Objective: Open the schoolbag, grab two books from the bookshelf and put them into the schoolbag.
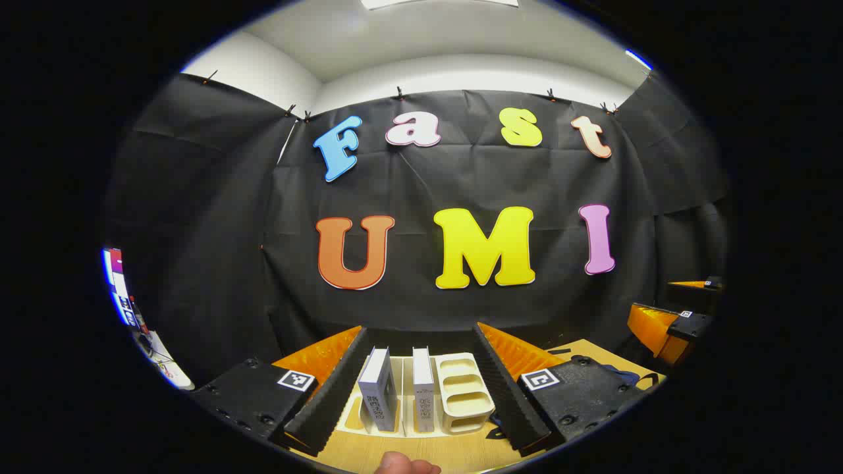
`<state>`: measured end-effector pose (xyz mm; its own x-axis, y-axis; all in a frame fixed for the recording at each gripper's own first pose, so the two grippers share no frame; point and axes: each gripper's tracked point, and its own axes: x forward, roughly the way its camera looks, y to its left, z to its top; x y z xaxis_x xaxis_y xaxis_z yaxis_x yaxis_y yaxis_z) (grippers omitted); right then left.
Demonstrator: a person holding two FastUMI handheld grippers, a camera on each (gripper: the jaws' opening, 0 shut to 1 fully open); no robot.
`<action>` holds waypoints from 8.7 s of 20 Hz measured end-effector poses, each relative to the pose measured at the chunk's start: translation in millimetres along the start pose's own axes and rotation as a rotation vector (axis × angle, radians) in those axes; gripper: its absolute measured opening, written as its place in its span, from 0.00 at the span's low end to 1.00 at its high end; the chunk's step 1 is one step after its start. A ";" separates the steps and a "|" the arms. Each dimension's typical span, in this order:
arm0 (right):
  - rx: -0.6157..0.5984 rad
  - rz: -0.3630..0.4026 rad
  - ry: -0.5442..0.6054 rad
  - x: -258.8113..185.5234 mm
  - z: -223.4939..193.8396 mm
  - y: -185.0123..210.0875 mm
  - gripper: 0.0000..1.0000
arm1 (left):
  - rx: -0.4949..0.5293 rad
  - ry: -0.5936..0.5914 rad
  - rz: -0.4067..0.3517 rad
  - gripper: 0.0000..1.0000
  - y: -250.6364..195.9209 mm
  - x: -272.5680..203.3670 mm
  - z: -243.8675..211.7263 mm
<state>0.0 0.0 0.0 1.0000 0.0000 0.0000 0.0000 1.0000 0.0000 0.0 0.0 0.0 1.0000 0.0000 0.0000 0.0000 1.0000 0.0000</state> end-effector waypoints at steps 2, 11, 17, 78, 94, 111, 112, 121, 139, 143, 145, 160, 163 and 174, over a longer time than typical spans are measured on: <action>-0.019 0.005 0.004 -0.7 -1.5 2.8 0.94 | -0.004 0.000 0.002 0.97 1.1 1.5 -0.1; -0.048 0.004 0.005 -7.6 -2.0 8.2 0.95 | 0.010 -0.010 -0.015 0.97 -1.8 -0.9 3.6; -0.058 -0.003 0.013 -8.5 -6.2 6.5 0.96 | 0.010 0.006 -0.027 0.98 -7.4 -0.2 -1.6; -0.665 -0.053 0.527 11.7 -344.4 -6.8 0.92 | 0.038 0.141 -0.002 0.98 9.0 4.4 -41.1; -0.274 -0.028 0.572 81.5 -233.2 -65.9 0.05 | 0.049 0.237 -0.034 0.98 5.2 82.5 -37.7; -0.017 0.120 0.616 124.3 -174.4 -196.8 0.05 | 0.020 1.206 -0.059 0.99 -3.6 164.8 -189.0; -0.022 0.122 0.611 127.0 -175.4 -199.3 0.05 | 0.015 1.235 -0.051 0.99 -4.4 164.7 -192.4; -0.007 0.125 0.597 126.2 -179.5 -206.5 0.05 | -0.064 1.433 0.031 0.86 -9.4 149.0 -228.5; 0.048 0.084 0.602 111.5 -180.3 -193.0 0.04 | -0.072 1.217 -0.109 0.43 18.0 71.4 -62.1; 0.067 0.063 0.619 106.5 -181.0 -190.2 0.05 | -0.298 1.175 -0.174 0.42 -18.9 53.7 -52.6; 0.057 0.056 0.621 105.6 -180.8 -189.0 0.05 | -0.437 1.170 -0.228 0.42 -48.3 48.1 -52.4; 0.108 -0.016 0.635 106.0 -185.0 -189.5 0.05 | -0.914 1.251 -0.392 0.43 -259.6 25.3 -192.4; 0.125 -0.022 0.633 105.3 -183.8 -188.5 0.05 | -0.929 1.231 -0.438 0.42 -289.1 32.0 -212.9; 0.113 -0.019 0.646 103.2 -180.7 -186.0 0.05 | -1.052 1.302 -0.550 0.43 -360.8 27.4 -269.1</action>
<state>103.2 -186.0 -180.7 0.7985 0.0176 -0.6018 0.0527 0.9937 0.0991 27.4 -360.8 -269.1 0.2346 -0.8314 -0.5037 -0.2183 0.4599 -0.8607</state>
